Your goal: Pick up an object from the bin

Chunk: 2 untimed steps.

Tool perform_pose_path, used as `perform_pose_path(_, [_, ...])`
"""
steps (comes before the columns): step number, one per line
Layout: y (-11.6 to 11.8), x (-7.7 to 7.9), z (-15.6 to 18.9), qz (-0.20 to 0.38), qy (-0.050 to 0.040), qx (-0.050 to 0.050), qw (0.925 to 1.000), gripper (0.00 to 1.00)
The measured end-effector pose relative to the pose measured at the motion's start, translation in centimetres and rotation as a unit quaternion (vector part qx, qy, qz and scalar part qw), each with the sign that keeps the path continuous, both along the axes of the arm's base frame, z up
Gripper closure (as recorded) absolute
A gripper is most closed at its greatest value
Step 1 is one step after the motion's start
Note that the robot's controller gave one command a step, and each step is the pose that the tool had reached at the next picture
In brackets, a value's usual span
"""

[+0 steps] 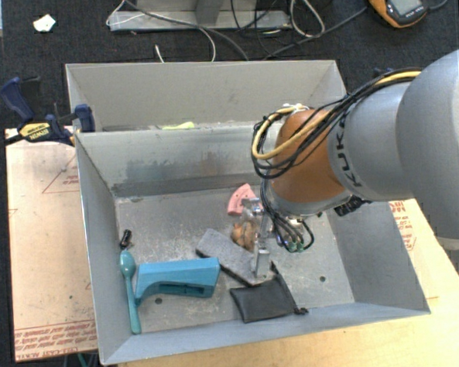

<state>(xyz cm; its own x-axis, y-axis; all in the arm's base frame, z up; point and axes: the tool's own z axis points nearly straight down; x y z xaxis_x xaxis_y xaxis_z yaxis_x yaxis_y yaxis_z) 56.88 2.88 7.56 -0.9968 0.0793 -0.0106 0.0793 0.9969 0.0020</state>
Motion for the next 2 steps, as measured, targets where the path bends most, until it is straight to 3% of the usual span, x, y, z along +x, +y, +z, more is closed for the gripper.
perform_pose_path(1, [0.62, 2.61, -0.02, 0.003, 0.0010, -0.001, 1.0000, 1.00])
perform_pose_path(2, [0.62, 2.61, -0.02, 0.003, 0.0010, -0.001, 1.0000, 1.00])
